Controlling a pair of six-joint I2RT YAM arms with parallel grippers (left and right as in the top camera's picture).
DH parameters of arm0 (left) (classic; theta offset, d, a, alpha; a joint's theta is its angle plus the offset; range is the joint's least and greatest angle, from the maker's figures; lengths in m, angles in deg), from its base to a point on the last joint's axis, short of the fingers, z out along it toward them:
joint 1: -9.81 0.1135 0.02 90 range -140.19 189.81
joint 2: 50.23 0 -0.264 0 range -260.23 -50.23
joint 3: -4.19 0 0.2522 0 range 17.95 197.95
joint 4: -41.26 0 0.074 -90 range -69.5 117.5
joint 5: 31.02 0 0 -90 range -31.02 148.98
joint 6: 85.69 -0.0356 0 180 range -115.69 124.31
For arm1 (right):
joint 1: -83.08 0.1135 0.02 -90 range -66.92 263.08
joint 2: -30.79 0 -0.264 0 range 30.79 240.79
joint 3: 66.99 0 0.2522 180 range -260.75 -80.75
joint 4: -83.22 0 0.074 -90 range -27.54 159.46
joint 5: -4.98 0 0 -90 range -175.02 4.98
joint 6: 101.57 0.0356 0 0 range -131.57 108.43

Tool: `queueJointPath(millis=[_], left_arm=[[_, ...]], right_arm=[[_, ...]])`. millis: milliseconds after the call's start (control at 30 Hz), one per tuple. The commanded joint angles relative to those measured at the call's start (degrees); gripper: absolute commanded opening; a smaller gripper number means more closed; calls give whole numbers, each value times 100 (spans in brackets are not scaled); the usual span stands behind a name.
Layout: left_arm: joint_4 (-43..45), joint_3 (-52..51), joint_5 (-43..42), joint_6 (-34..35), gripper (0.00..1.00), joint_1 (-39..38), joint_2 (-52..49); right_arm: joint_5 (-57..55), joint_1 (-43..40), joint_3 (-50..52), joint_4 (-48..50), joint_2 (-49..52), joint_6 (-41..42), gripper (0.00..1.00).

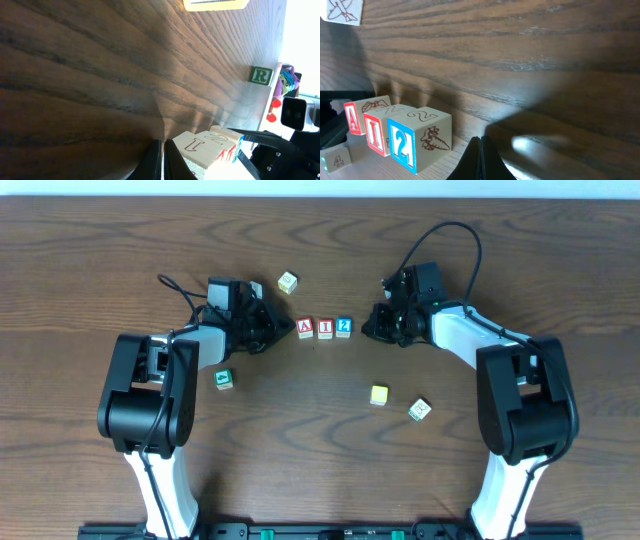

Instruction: Spell out Ai2

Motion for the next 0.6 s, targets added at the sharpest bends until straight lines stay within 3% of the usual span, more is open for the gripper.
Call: queueJointPath(millis=[0, 567], left_arm=[[-96, 15, 68, -133, 6, -28, -146], [-94, 15, 37, -153, 6, -28, -146]], right_arm=[[122, 39, 24, 85, 61, 87, 1], [166, 136, 24, 146, 245, 297, 1]])
